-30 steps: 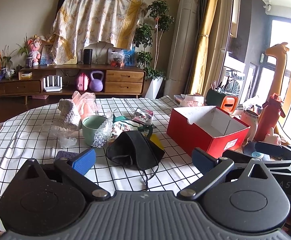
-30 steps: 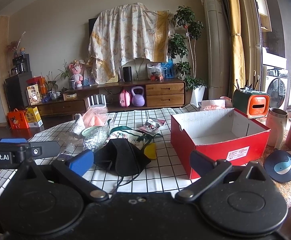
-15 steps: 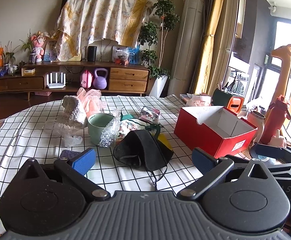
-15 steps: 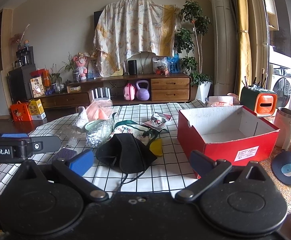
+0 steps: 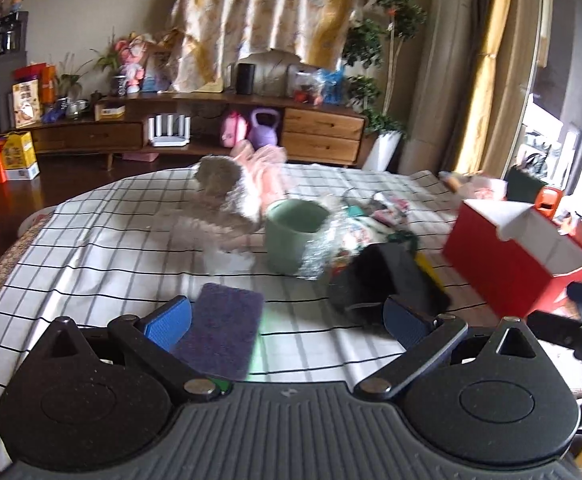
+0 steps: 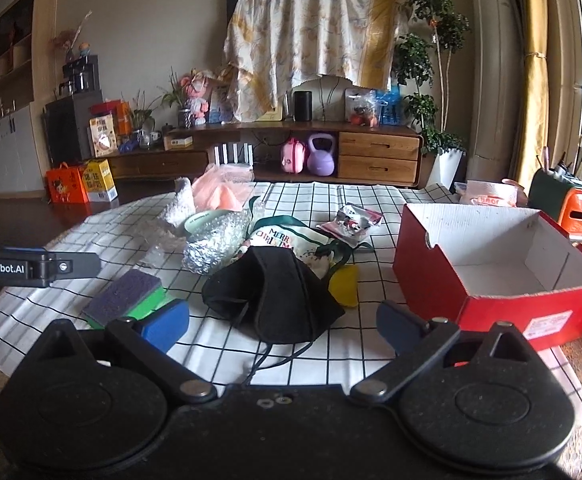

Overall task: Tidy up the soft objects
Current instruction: 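Grasp the purple-green sponge with the left tool while the right tool grasps the black face mask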

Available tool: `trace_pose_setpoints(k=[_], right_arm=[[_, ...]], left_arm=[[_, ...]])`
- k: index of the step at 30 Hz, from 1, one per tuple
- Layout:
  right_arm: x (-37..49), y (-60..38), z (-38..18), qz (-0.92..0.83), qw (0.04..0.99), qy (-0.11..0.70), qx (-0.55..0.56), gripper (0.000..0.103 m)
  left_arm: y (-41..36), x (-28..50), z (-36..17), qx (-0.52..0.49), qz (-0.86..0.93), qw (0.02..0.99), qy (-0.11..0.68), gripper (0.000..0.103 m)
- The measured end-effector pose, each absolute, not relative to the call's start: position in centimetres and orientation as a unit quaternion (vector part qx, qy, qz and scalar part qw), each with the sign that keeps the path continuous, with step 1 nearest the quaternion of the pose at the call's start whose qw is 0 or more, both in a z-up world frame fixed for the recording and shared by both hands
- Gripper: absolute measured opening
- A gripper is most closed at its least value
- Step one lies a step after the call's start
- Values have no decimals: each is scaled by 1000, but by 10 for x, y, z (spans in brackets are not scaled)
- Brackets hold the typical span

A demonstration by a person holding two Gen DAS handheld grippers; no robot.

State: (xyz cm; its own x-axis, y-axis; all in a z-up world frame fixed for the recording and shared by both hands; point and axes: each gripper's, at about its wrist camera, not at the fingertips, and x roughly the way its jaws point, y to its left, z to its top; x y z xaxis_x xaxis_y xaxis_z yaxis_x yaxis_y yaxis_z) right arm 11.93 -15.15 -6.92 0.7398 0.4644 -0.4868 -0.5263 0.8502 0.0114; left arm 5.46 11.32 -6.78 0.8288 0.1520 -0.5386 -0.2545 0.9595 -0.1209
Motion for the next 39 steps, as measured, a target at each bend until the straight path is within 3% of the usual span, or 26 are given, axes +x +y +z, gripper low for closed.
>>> trace_pose_setpoints(k=[10, 20, 26, 32, 34, 39], right_arm=[[191, -113, -107, 299, 904, 285, -113, 98], [244, -72, -128, 291, 903, 277, -154, 95], [275, -65, -145, 287, 895, 308, -145, 78], [280, -65, -153, 277, 897, 320, -129, 66], [278, -66, -153, 275, 898, 316, -133, 55], [272, -67, -150, 274, 900, 315, -129, 42]], left_arm=[[137, 101, -115, -76, 154, 931, 322, 103], [145, 122, -142, -61, 173, 920, 346, 103], [150, 126, -151, -61, 177, 918, 350, 102], [148, 126, -154, -59, 173, 919, 350, 83], [146, 125, -153, -61, 167, 921, 348, 75], [141, 125, -152, -42, 176, 921, 344, 74]])
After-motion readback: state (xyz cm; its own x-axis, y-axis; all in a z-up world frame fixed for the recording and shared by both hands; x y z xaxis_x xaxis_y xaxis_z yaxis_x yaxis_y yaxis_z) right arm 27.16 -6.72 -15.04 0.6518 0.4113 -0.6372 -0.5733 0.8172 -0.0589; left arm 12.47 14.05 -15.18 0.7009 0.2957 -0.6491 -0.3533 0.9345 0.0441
